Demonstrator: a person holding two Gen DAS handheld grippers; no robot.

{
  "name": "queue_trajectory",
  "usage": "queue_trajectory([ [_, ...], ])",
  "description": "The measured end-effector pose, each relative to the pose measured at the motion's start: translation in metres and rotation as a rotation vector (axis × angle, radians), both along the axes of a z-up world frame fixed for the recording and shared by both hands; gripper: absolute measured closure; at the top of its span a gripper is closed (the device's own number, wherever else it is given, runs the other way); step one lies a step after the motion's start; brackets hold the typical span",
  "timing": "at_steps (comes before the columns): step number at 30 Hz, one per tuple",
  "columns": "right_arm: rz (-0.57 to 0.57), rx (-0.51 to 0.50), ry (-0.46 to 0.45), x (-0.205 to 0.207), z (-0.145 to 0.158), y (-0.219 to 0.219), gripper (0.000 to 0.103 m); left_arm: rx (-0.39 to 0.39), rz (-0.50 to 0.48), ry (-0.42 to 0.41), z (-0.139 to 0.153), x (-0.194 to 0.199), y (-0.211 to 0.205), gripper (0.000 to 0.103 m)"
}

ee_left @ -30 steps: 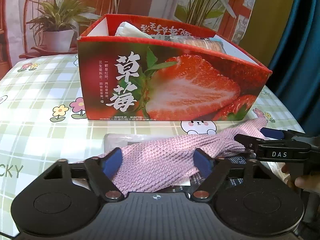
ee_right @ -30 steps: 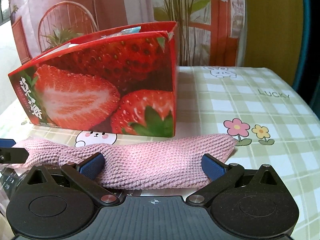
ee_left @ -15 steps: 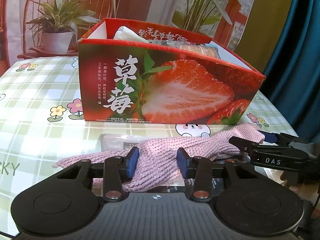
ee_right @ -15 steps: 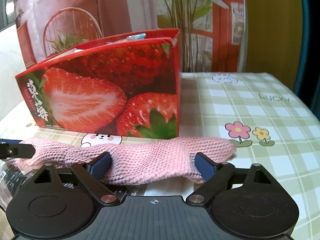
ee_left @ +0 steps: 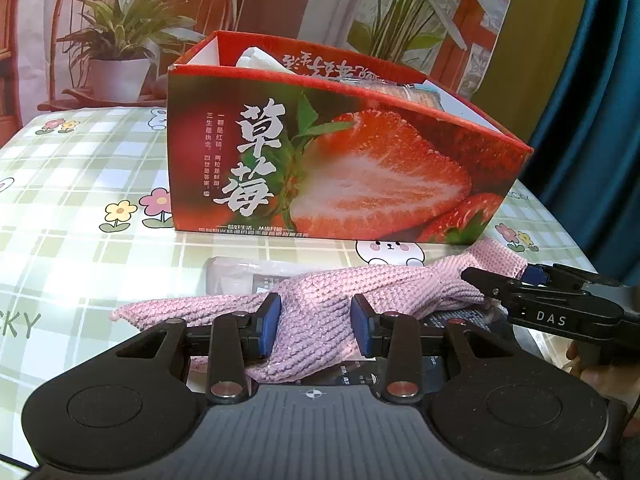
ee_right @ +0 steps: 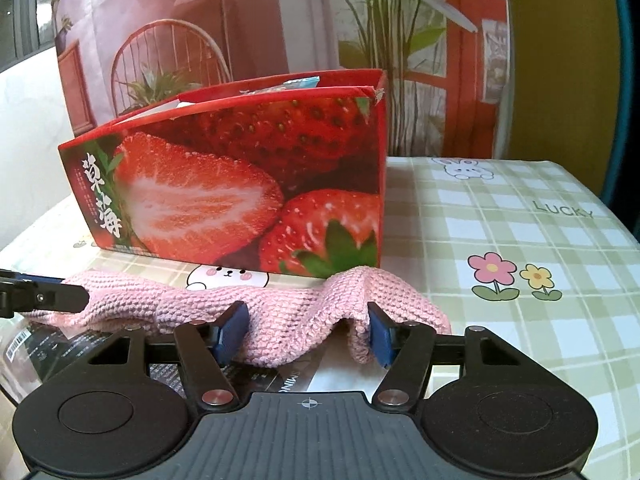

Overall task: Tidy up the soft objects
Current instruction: 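Close the left gripper on the pink cloth while the right gripper pinches it, then lift the pink cloth with both grippers and carry it over the box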

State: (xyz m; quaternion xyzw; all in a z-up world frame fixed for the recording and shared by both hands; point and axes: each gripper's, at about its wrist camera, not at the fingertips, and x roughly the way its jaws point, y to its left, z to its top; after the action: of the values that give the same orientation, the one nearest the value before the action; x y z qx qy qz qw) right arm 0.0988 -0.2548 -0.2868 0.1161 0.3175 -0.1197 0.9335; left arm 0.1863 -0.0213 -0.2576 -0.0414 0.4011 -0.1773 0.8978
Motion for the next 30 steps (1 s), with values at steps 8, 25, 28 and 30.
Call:
queue_trajectory([
  [8, 0.002, 0.031, -0.012, -0.002, -0.002, -0.004, 0.044, -0.009, -0.003, -0.007, -0.003, -0.002, 0.002, 0.062],
  [25, 0.058, 0.020, -0.059, -0.006, 0.000, 0.002, 0.078, -0.003, 0.030, 0.030, 0.009, 0.000, 0.000, 0.059],
  [28, 0.060, 0.015, -0.054, -0.006, -0.001, 0.003, 0.078, 0.059, 0.024, 0.012, 0.018, -0.003, -0.007, 0.057],
  [30, 0.061, 0.016, -0.052, -0.005, -0.001, 0.003, 0.078, 0.066, 0.030, 0.032, 0.019, -0.002, -0.010, 0.044],
])
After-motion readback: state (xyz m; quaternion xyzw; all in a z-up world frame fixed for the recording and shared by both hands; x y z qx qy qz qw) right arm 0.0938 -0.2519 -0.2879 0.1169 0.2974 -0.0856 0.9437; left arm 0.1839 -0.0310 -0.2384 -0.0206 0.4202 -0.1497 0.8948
